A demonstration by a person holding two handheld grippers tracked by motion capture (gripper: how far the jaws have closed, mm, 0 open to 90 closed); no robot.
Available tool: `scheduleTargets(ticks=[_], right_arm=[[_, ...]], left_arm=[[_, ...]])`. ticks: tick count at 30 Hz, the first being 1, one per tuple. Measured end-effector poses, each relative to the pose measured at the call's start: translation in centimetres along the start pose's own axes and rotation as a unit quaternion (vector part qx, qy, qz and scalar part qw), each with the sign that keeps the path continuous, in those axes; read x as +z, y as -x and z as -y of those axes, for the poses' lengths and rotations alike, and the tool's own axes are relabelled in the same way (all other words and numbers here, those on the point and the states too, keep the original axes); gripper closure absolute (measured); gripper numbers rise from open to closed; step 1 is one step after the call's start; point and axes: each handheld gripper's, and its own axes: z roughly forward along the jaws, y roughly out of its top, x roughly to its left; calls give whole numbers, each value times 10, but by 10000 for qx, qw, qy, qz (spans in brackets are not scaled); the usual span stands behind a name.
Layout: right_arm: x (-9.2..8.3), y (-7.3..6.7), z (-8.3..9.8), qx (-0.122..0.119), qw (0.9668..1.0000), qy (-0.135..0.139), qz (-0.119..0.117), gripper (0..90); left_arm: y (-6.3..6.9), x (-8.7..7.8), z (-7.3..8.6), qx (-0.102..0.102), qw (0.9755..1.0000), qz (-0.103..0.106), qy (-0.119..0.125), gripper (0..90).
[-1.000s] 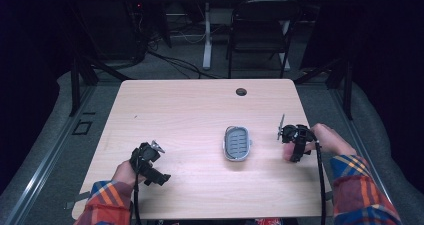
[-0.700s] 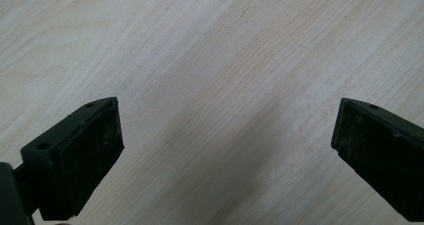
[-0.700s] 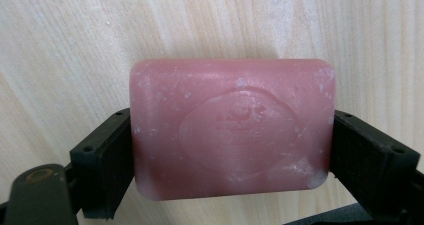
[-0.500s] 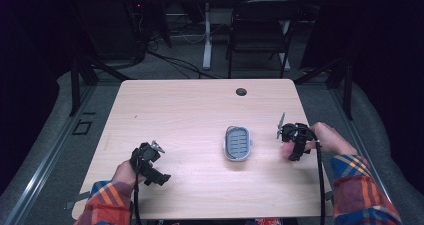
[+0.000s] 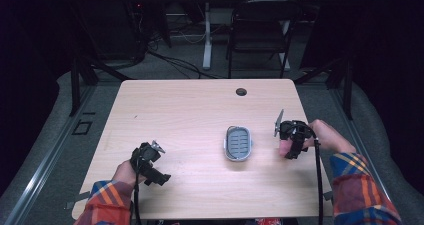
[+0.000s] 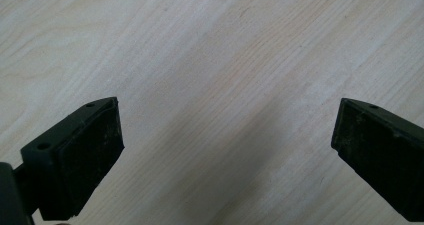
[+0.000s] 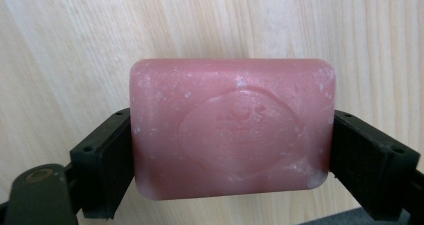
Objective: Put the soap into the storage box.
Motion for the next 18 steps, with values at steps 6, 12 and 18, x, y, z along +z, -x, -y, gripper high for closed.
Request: scheduleTargets(ticks=[6,12,18], right_arm=[[-2,-2,-7,-39,10000,57,8,127],[-7,-3,-18,-149,9999,60,31,127],[-14,-4,-29,-274,9996,108,51,127]], left_arm=[[0,0,0,5,10000,7,2,1],[0,0,0,7,10000,10,9,2],[0,0,0,6,10000,15,10,2]])
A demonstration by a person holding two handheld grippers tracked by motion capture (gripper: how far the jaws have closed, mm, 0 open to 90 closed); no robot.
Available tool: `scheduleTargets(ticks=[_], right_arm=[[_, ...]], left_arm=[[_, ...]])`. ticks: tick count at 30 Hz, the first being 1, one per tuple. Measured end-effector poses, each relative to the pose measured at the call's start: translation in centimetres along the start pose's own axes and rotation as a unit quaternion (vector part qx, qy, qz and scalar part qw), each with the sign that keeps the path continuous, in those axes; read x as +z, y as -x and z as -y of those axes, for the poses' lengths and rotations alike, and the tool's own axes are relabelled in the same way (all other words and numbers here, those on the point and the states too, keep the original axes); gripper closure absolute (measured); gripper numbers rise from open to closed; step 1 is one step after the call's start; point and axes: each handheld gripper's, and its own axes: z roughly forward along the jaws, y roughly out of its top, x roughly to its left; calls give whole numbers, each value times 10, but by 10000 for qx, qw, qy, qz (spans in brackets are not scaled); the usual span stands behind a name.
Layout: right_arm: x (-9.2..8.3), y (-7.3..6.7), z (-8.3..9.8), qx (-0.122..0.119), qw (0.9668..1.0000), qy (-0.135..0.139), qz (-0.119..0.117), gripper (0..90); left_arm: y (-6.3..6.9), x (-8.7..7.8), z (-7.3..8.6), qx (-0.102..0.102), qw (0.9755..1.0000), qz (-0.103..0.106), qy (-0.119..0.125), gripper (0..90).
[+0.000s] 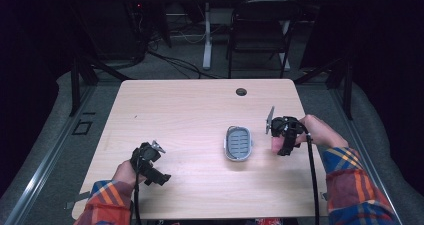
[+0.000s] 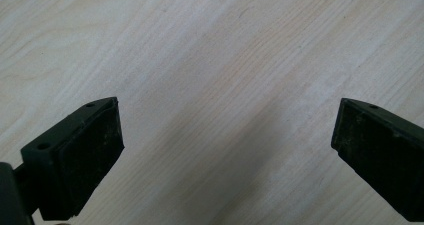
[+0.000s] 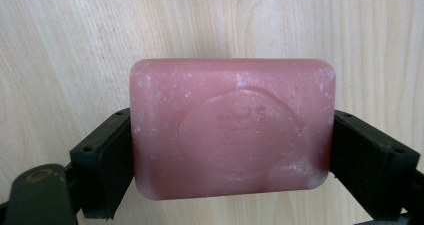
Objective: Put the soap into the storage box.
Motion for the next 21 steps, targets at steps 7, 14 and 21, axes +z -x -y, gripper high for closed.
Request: scheduleTargets(ticks=[7,14,21], right_arm=[[-7,0,-13,-134,9999,4,44,127],[-12,1,-25,-262,9996,20,55,128],[-20,4,-35,-313,9995,52,92,127]], left_arm=[[0,0,0,18,10000,-6,0,1],[0,0,-1,24,10000,1,-9,1],[0,1,-1,34,10000,4,-5,2]])
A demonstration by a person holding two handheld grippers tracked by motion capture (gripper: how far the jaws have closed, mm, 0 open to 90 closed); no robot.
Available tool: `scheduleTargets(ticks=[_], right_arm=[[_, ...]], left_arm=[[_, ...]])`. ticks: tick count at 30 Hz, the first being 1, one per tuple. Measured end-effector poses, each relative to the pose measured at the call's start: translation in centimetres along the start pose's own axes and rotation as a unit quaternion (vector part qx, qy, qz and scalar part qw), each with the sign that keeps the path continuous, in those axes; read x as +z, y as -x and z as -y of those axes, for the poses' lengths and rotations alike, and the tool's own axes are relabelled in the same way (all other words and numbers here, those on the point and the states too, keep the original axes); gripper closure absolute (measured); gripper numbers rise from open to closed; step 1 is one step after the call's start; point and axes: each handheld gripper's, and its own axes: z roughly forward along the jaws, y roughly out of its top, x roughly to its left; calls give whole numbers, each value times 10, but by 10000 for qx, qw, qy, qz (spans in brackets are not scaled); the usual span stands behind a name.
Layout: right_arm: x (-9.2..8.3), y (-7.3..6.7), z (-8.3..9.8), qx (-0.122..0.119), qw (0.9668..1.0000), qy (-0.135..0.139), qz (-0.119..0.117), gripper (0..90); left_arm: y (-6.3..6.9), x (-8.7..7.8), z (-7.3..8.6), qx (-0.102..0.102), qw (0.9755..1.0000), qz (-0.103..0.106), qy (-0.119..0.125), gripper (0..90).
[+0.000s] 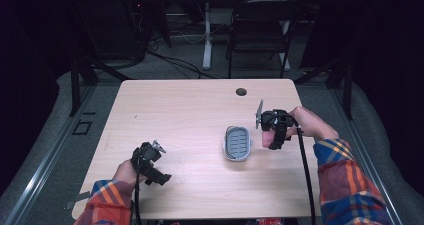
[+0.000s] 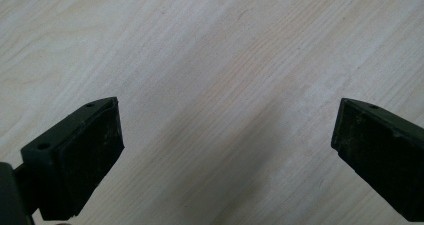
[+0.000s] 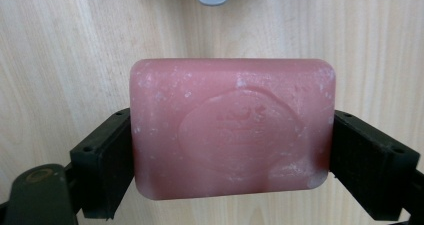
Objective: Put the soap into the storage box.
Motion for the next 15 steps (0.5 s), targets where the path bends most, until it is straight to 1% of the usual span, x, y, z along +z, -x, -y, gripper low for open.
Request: scheduleTargets(ticks=[7,14,15], right_arm=[[-12,2,-12,-68,10000,19,64,128],[-18,2,-19,-117,9999,53,101,128],[-19,3,-20,-120,9999,59,99,128]], left_arm=[[1,0,-1,39,10000,7,2,2],[1,0,-1,33,10000,24,17,2],[1,0,-1,55,10000,22,-5,2]])
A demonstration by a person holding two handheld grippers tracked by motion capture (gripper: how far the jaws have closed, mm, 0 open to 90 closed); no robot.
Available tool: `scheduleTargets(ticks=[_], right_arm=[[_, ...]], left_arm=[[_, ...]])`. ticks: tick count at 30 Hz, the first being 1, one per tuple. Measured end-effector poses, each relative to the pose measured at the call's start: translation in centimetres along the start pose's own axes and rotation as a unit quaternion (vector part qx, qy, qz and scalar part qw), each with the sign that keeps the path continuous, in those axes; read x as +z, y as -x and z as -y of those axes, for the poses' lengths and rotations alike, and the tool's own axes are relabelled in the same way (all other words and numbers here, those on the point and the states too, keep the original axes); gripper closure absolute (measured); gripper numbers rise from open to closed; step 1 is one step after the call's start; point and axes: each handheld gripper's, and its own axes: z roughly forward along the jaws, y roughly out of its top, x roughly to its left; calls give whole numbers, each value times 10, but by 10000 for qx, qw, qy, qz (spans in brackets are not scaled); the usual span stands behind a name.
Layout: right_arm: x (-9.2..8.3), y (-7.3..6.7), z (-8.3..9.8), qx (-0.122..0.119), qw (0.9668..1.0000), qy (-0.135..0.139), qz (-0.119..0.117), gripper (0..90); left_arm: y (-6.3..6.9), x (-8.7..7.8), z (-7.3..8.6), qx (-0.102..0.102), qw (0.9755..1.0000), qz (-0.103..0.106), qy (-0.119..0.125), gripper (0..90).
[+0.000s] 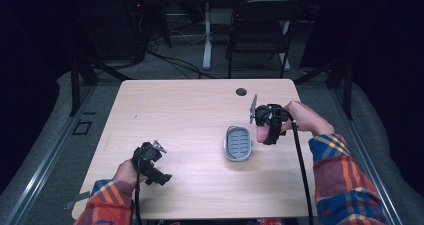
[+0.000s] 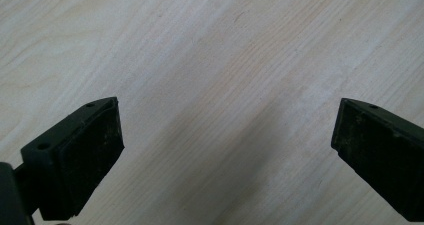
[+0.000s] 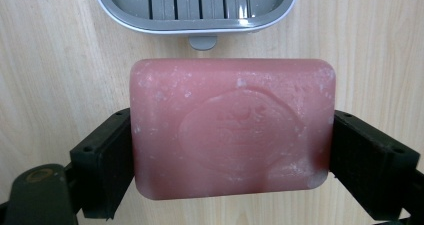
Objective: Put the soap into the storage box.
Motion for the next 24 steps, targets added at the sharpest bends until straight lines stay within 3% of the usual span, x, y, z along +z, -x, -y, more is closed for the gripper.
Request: scheduleTargets(ticks=[12,24], right_arm=[[-8,3,-18,-42,9999,85,93,128],[-4,2,-38,-132,9998,92,113,128]], left_arm=[[1,1,0,9,10000,1,0,2],[1,1,-1,20,10000,13,-10,2]])
